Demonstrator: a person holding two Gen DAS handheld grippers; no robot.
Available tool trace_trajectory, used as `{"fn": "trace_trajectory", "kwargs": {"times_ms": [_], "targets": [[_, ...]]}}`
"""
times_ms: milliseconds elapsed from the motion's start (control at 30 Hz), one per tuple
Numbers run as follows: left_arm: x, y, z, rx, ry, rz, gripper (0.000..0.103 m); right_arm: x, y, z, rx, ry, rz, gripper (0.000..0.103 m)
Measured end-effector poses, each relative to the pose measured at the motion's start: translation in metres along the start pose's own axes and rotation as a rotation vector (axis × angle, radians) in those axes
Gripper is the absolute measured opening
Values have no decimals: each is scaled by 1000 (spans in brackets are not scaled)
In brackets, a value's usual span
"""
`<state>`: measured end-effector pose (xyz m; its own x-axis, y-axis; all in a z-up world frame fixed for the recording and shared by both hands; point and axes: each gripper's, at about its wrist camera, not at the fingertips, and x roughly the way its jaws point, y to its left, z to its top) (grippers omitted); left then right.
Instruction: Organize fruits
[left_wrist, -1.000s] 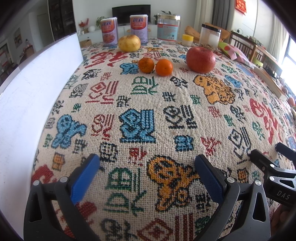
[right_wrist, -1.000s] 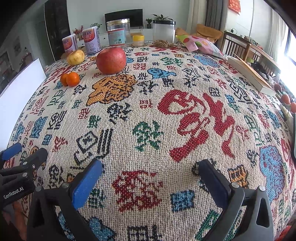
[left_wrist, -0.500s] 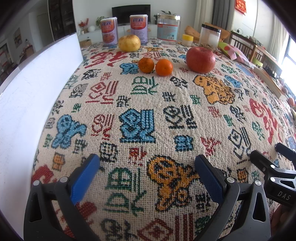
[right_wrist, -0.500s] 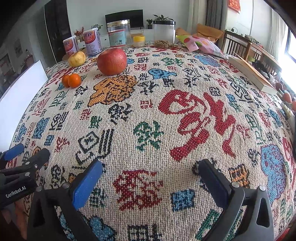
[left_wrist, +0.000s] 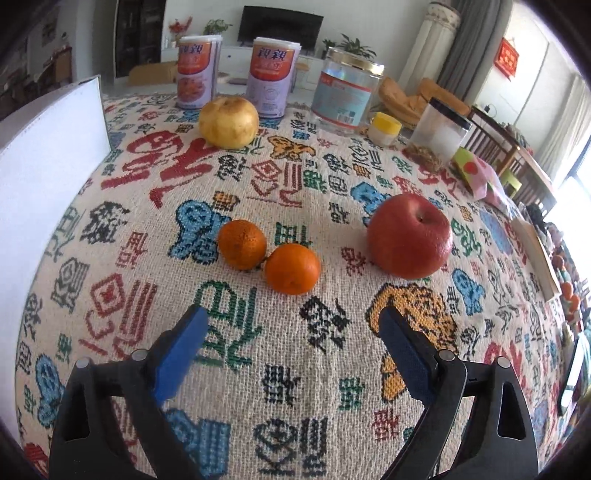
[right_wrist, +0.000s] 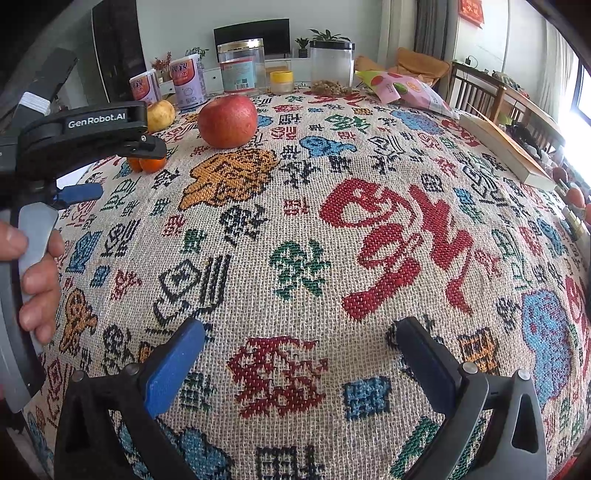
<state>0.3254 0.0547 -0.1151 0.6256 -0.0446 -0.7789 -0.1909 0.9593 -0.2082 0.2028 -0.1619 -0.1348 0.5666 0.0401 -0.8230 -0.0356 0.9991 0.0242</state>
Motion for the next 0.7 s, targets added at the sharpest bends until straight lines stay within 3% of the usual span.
{"fn": "trace_trajectory", "kwargs": {"times_ms": [33, 167, 200, 233, 267, 400, 533, 700], "targets": [[6, 0, 2, 2, -1, 7, 79, 0, 0, 0, 0, -1, 3, 103], [13, -1, 7, 13, -46, 32, 69, 0, 2, 0, -11, 2, -3, 103], [14, -1, 7, 15, -51, 33, 61, 0, 3, 0, -14, 3, -4, 103], [14, 1, 7, 20, -55, 32, 39, 1, 4, 0, -16, 3, -4, 103], [13, 2, 6, 21, -52, 18, 31, 1, 4, 0, -16, 3, -3, 103], [-10, 8, -8, 53, -15, -21, 30, 1, 4, 0, -16, 3, -4, 103], [-58, 14, -42, 179, 8, -47, 31, 1, 4, 0, -16, 3, -4, 103], [-98, 32, -88, 249, 8, -21, 33, 1, 4, 0, -16, 3, -4, 103]]}}
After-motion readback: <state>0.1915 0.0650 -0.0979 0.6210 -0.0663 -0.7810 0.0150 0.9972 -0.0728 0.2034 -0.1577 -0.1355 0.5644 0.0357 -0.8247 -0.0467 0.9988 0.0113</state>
